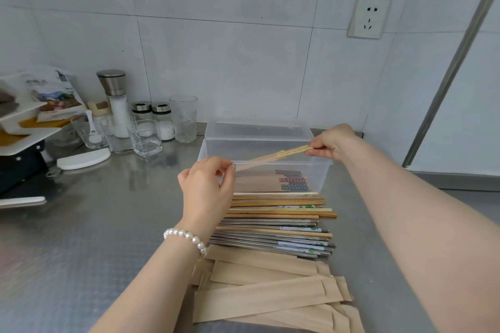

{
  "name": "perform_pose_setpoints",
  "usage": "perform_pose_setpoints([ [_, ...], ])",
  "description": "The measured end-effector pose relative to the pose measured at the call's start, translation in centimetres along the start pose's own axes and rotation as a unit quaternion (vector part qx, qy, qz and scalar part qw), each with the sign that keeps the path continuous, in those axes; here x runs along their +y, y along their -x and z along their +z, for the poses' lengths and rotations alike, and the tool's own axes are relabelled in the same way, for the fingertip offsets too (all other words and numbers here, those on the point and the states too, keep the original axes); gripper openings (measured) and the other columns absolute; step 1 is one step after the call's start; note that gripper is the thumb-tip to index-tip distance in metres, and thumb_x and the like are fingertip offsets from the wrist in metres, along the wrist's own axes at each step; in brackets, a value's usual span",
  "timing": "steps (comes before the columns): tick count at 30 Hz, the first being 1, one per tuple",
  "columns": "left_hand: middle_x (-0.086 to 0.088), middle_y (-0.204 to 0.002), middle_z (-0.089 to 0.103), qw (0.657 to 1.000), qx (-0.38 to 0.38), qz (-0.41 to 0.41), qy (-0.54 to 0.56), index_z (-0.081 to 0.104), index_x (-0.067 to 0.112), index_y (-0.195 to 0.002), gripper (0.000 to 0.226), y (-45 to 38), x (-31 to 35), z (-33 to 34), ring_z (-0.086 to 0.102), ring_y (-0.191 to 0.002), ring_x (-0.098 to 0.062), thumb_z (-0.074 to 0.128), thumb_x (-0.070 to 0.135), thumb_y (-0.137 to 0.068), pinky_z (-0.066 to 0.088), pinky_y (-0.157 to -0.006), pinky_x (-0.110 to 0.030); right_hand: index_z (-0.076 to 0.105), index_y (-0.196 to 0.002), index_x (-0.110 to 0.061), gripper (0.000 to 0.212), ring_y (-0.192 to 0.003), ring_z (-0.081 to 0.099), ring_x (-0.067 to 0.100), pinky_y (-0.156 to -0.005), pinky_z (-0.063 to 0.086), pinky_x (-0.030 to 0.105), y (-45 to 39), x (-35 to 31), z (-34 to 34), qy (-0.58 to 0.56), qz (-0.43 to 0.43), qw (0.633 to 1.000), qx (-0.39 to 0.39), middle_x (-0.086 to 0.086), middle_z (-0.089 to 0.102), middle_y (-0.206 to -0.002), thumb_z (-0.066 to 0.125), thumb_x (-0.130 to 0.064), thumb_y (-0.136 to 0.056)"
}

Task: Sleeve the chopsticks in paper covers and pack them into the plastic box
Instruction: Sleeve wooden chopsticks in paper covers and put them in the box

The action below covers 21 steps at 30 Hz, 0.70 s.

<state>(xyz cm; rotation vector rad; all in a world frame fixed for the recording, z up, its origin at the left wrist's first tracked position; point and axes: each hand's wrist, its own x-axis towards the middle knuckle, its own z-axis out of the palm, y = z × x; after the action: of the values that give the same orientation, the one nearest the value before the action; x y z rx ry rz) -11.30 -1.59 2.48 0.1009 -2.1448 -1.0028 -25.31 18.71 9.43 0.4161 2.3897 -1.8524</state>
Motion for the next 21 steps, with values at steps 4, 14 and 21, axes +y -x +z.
perform_pose_setpoints([
  [4,0.010,-0.078,0.062,1.000,-0.005,-0.004,-0.009,0.063,0.022,-0.079,0.011,0.1,0.1,0.1,0.056,-0.078,-0.012,0.056,0.020,-0.087,0.026,-0.087,-0.030,0.062,-0.081,0.003,0.006,-0.048,0.065,0.019,-0.035,0.048,0.018,-0.4,0.1,0.8,0.093,0.014,0.995,0.032,0.013,0.063,-0.069,0.068,0.003,-0.079],
  [14,0.011,-0.075,0.062,0.998,-0.048,0.007,-0.026,0.059,0.028,-0.074,0.013,0.4,0.0,0.5,0.056,-0.076,-0.009,0.058,0.021,-0.085,0.026,-0.087,-0.032,0.041,-0.064,-0.006,0.024,-0.053,0.063,0.028,-0.037,0.033,0.019,1.3,-0.1,1.8,0.342,-0.124,0.928,0.076,0.013,0.053,-0.054,0.039,0.005,-0.085],
  [21,0.015,-0.068,0.059,0.994,-0.096,0.043,-0.032,0.062,0.028,-0.070,0.012,0.6,0.1,0.6,0.055,-0.072,-0.006,0.063,0.025,-0.082,0.025,-0.083,-0.030,0.067,-0.088,0.000,0.024,-0.059,0.068,0.027,-0.064,0.058,0.035,2.9,-0.1,-0.7,0.219,-0.217,0.947,0.093,0.012,0.071,-0.076,0.044,-0.004,-0.084],
])
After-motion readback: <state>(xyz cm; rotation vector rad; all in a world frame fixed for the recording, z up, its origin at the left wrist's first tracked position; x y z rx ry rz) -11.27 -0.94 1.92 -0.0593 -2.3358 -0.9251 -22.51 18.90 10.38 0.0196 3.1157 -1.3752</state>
